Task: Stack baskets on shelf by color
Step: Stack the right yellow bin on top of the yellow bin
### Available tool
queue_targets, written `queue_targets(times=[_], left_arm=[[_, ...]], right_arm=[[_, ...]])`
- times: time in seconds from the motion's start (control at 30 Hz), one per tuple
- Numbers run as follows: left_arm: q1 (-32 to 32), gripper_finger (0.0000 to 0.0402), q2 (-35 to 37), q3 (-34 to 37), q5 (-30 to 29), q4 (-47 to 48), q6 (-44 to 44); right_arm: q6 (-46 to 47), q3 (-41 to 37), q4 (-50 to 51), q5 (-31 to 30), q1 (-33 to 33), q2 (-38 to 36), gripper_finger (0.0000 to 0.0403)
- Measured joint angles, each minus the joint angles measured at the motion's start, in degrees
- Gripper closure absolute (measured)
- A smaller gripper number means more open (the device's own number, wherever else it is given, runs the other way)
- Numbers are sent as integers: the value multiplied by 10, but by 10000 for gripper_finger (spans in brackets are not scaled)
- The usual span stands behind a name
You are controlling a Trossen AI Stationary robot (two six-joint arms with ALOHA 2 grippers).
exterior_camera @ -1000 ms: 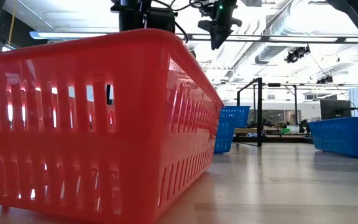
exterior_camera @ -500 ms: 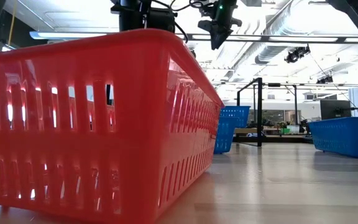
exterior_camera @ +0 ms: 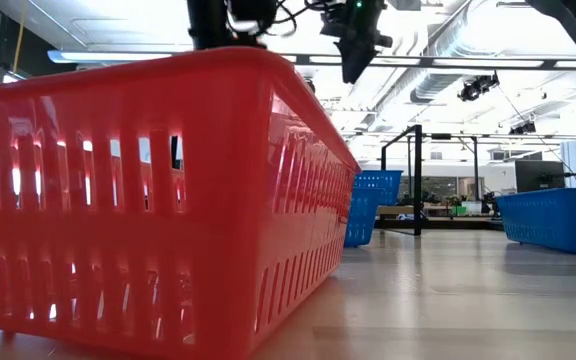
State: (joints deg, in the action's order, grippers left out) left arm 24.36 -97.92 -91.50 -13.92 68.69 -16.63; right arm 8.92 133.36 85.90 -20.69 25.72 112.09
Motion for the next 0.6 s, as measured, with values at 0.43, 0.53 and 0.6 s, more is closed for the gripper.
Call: queue_targets(times=[0.43,0.53,0.6], left_arm=[[9,259,155,84,78,-86,46],[9,259,192,129,84,-109,56],[7,259,209,149,87,-115,61]], right_arm=[[118,-25,41,38,-132,0,320],[141,-50,41,55,-162,0,320],[156,-69,41,69,-182,0,320]])
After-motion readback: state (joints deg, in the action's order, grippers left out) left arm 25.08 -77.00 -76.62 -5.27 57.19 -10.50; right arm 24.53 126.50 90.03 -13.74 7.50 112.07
